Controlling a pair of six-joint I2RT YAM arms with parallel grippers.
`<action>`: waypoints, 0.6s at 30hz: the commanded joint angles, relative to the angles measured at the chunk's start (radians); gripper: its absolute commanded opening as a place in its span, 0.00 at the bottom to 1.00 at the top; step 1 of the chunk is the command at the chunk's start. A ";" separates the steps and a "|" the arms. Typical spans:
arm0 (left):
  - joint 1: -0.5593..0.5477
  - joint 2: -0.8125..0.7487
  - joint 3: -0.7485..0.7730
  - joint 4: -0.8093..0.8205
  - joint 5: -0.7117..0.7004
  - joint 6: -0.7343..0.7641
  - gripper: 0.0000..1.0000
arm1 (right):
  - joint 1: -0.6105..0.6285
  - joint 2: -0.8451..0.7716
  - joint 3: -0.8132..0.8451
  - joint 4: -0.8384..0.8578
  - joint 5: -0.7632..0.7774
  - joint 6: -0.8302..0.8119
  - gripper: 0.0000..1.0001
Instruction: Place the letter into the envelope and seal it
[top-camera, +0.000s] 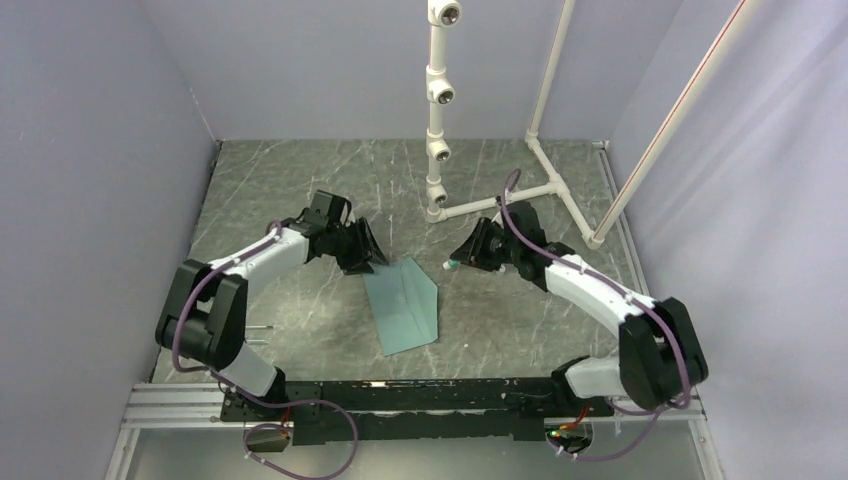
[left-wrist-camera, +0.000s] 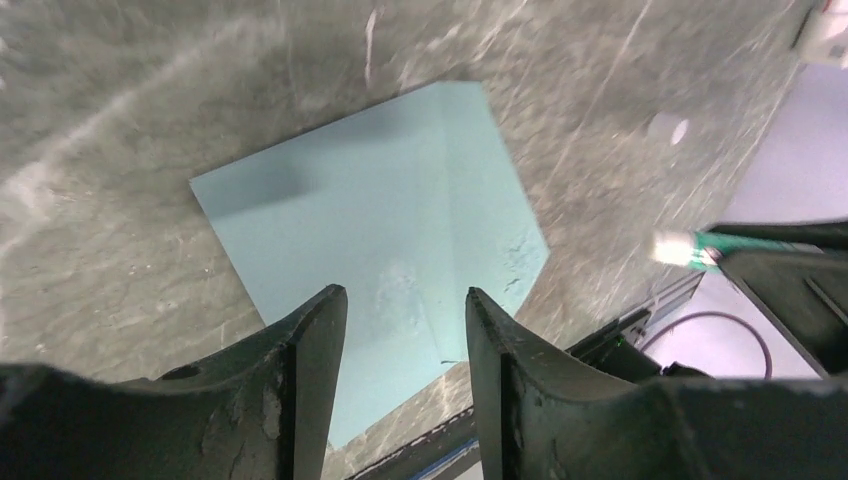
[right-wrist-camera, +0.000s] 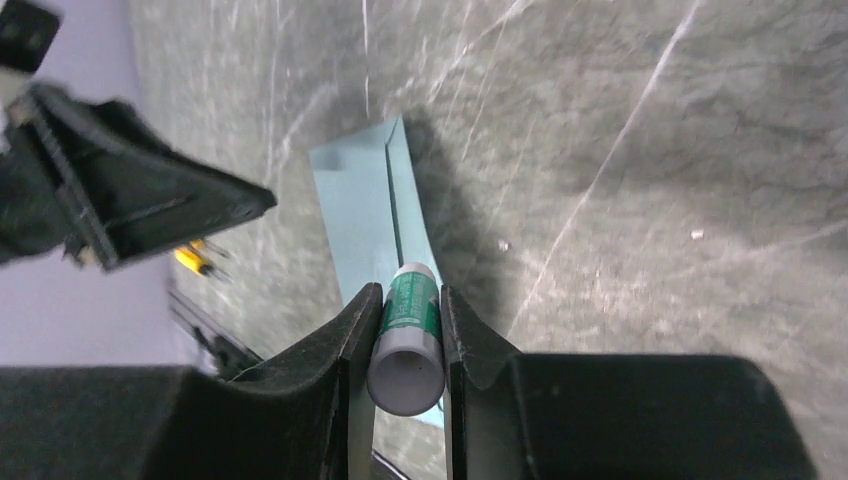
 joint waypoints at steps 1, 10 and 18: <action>0.014 -0.077 0.076 -0.150 -0.121 0.069 0.54 | -0.105 0.124 -0.007 0.209 -0.246 0.177 0.00; 0.035 -0.127 0.044 -0.143 -0.081 0.098 0.62 | -0.204 0.428 0.139 0.309 -0.429 0.288 0.01; 0.040 -0.091 0.049 -0.134 0.026 0.139 0.64 | -0.260 0.639 0.150 0.531 -0.507 0.446 0.08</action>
